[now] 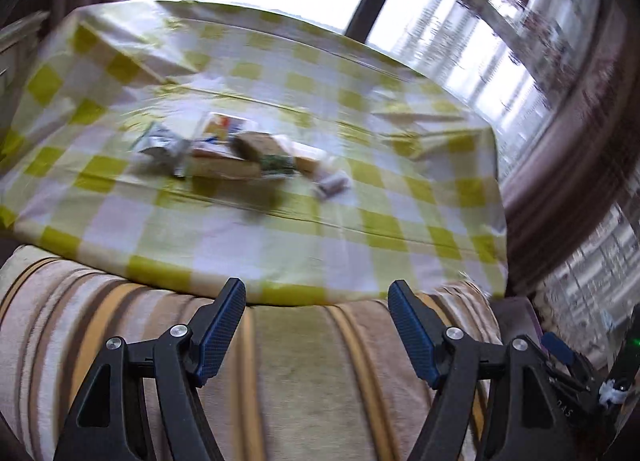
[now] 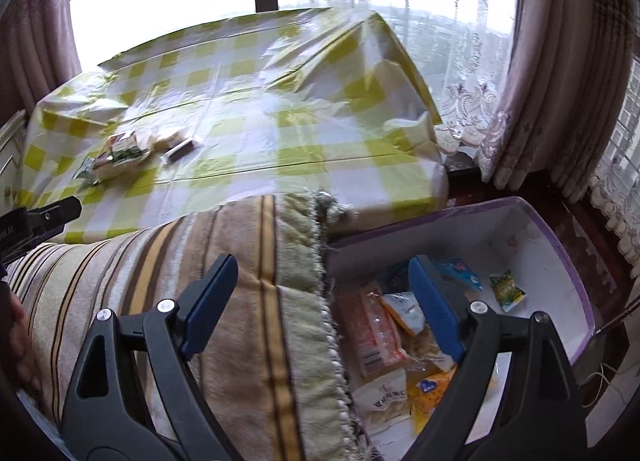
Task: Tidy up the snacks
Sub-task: 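Move both tools back over the table toward the remaining snacks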
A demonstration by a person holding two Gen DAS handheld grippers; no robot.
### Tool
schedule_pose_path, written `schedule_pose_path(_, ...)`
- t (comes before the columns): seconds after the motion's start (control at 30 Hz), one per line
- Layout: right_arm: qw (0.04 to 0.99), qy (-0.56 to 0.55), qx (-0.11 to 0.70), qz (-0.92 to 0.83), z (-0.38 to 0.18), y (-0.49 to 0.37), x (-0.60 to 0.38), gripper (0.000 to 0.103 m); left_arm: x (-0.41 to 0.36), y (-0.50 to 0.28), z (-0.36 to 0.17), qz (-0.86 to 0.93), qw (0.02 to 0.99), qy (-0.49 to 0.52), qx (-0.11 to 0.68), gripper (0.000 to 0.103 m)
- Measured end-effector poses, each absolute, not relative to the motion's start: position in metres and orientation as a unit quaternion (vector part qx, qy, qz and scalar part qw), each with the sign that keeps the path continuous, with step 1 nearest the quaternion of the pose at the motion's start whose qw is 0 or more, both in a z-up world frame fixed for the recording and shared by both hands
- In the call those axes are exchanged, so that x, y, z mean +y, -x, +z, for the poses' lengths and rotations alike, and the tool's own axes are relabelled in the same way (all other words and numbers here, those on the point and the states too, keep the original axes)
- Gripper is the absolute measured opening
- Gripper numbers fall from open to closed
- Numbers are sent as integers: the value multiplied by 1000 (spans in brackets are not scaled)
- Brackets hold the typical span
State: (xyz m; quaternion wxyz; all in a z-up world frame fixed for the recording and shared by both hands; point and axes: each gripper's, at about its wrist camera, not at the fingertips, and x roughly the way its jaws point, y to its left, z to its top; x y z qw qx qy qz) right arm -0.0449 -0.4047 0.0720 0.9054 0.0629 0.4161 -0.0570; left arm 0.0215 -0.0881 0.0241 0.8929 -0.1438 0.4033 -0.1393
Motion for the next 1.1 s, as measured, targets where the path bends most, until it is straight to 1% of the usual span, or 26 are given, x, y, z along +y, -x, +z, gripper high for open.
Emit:
schedule_pose_path(0.23,899,-59,432,-24,72,22,-384,89,-46,-40,18,-102,892,183,401,72)
schedule_pose_path(0.4,898,-63,436,7,74,-9,-362,89,-21,-58,10,-77,885,211,408,61)
schedule_pose_path(0.57,902,-62,424,61,79,-47,-328,89,4,-80,2,-57,878,245,408,54)
schedule_pose_path(0.73,906,-76,404,97,84,-86,-300,89,17,-103,-7,-49,869,272,411,51)
schedule_pose_path(0.87,906,-79,399,117,82,-111,-279,89,27,-121,-14,-44,862,291,414,50)
schedule_pose_path(0.97,904,-67,398,139,79,-129,-261,89,35,-137,-20,-37,860,300,411,50)
schedule_pose_path(1.1,908,-19,387,156,81,-144,-235,89,41,-156,-26,-41,858,310,408,50)
